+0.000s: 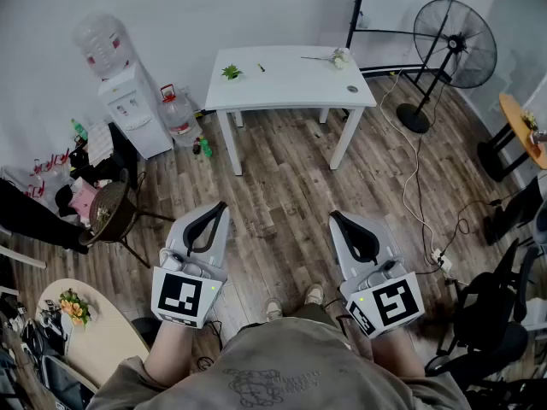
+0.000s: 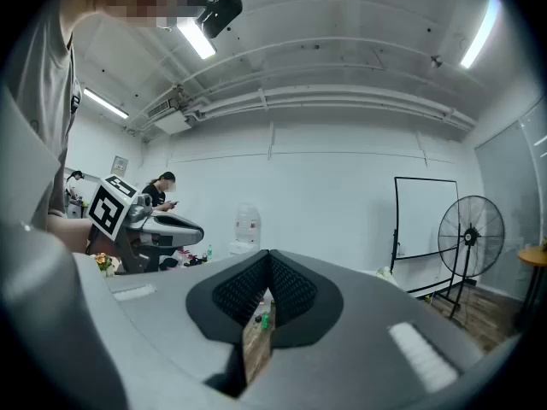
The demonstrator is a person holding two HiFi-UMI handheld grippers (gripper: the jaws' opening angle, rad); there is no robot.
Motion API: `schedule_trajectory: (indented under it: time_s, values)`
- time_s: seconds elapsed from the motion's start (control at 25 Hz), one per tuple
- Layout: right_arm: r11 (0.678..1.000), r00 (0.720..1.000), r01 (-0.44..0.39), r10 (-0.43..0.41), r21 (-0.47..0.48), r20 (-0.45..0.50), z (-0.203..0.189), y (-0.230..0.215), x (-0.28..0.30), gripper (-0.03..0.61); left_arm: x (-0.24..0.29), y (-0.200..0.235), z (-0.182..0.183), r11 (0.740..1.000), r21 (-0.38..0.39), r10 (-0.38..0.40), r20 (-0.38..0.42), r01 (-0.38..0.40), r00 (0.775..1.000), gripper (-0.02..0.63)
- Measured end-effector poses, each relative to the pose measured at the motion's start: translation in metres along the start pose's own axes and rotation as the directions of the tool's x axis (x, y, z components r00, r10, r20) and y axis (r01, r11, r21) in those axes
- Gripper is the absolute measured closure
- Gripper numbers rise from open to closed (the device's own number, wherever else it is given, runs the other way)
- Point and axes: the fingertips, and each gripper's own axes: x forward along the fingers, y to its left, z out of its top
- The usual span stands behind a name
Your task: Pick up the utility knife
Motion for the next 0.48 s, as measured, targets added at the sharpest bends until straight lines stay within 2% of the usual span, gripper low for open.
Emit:
schedule_trajectory:
  time_s: [0.2,0.48]
  values:
    - [0.999,1.0,-0.011,0.01,0.045,0.02,0.002,-0.002,-0.001,0.551,0.0,-0.001,-0.007,1.0,-0.013,0.001,-0.009,-0.001,1.0,0.614]
    - [0.999,1.0,0.003,-0.004,0.048,0.019,-0.003,-0.018,0.001,0.551,0.014,-0.008,-0.009,1.0,-0.024,-0.003,-0.008,0.003,1.0,0.614]
